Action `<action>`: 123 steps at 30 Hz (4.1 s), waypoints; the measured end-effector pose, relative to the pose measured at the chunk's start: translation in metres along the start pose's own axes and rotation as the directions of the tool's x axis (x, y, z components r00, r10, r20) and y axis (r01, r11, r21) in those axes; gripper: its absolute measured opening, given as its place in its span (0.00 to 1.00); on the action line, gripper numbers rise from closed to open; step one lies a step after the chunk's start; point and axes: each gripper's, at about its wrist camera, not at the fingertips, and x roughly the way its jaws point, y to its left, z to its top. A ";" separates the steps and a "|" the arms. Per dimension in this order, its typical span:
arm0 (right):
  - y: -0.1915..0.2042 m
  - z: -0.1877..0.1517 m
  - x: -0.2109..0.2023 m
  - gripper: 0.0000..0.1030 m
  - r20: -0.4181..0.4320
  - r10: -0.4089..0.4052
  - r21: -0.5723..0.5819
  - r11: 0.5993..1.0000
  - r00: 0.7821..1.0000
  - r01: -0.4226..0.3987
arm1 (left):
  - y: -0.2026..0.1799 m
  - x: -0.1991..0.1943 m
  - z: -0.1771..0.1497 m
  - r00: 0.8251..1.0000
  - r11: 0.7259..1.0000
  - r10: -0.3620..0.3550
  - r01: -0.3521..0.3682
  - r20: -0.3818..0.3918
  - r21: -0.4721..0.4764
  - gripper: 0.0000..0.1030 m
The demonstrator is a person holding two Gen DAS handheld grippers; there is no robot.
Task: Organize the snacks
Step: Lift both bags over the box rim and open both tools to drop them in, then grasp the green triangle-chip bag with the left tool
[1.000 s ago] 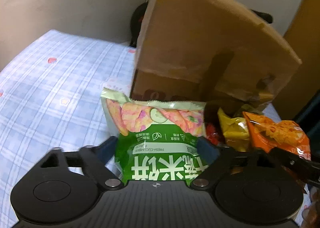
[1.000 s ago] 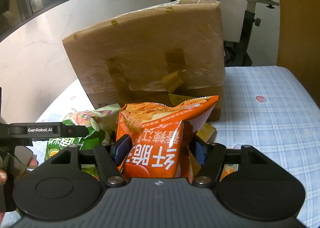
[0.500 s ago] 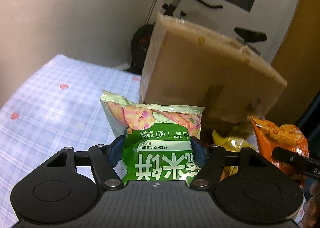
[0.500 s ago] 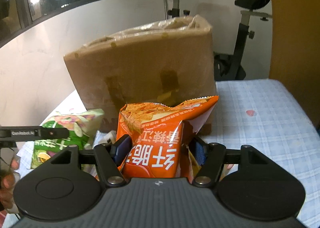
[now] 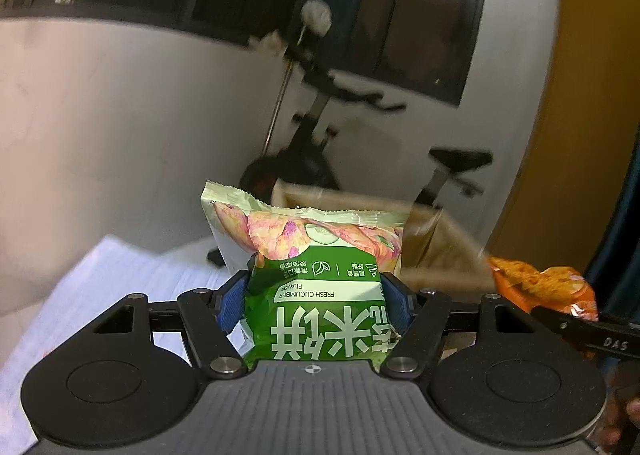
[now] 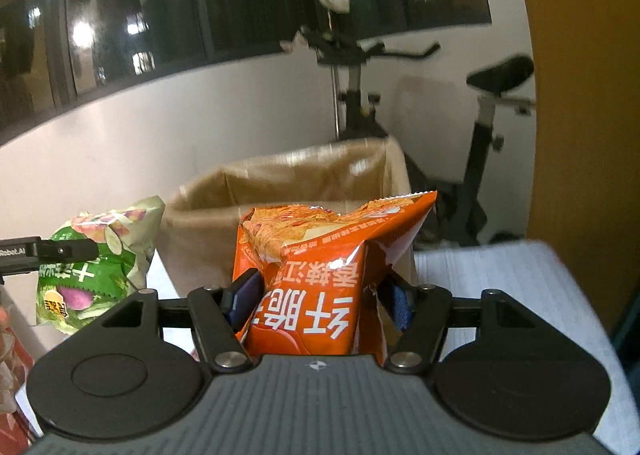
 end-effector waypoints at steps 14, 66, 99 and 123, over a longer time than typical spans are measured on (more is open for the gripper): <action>0.006 0.070 0.090 0.64 0.109 -0.071 -0.123 0.989 0.991 0.084 | -0.045 0.114 0.061 0.999 1.000 -0.005 0.003 0.041 0.029 0.70; 0.022 -0.049 0.012 1.00 -0.045 -0.071 0.010 0.997 0.996 0.072 | -0.008 0.013 -0.067 0.975 0.981 0.058 -0.016 -0.214 0.194 0.95; 0.017 -0.118 0.015 1.00 -0.172 -0.127 0.024 0.991 0.977 0.133 | 0.040 0.000 -0.184 0.846 0.997 -0.010 -0.033 -0.534 -0.071 0.95; -0.004 -0.111 0.048 1.00 -0.195 -0.150 -0.010 0.988 0.969 0.151 | 0.053 0.048 -0.168 0.870 0.984 0.022 -0.107 -0.493 -0.145 0.76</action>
